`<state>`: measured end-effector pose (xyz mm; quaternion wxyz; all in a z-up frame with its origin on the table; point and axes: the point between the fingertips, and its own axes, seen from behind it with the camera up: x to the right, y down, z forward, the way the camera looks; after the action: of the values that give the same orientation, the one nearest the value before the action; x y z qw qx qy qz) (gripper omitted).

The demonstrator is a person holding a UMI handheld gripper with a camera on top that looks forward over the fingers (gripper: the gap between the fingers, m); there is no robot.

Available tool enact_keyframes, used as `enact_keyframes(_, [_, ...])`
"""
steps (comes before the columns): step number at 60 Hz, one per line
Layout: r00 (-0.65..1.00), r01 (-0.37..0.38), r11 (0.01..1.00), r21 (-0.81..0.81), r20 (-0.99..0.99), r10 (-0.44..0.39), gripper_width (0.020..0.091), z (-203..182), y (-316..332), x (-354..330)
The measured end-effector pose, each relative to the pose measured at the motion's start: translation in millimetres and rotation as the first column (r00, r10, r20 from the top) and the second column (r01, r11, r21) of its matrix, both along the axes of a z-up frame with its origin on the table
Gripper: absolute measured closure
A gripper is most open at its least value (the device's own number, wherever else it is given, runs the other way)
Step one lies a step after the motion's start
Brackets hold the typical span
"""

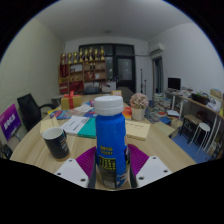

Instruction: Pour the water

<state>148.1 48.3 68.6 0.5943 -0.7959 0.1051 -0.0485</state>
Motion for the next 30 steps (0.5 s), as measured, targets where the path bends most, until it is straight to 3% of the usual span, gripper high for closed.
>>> enact_keyframes(1, [1.0, -0.008, 1.0, -0.01, 0.012, 0.009, 0.0609, 4, -1, -1])
enact_keyframes(2, [0.999, -0.018, 1.0, -0.015, 0.029, 0.018, 0.065, 11, -1, -1])
enact_keyframes(5, [0.992, -0.051, 0.998, -0.025, 0.118, 0.054, 0.0652, 34, -1, 2])
enact_keyframes(12, [0.834, -0.136, 0.983, -0.126, 0.522, 0.182, 0.0653, 89, 28, -7])
enact_keyframes(17, [0.52, -0.176, 0.949, -0.263, 0.794, 0.316, 0.0655, 116, 44, -8])
enact_keyframes(20, [0.281, -0.16, 0.929, -0.334, 0.887, 0.367, 0.0653, 117, 67, -24])
enact_keyframes(25, [-0.088, -0.095, 0.902, -0.421, 0.906, 0.414, 0.0648, 114, 92, -36])
enact_keyframes(27, [-0.189, -0.099, 0.886, -0.452, 0.883, 0.43, 0.0652, 131, 83, -26])
enact_keyframes(30, [-0.312, -0.075, 0.887, -0.456, 0.856, 0.413, 0.0651, 118, 101, -41])
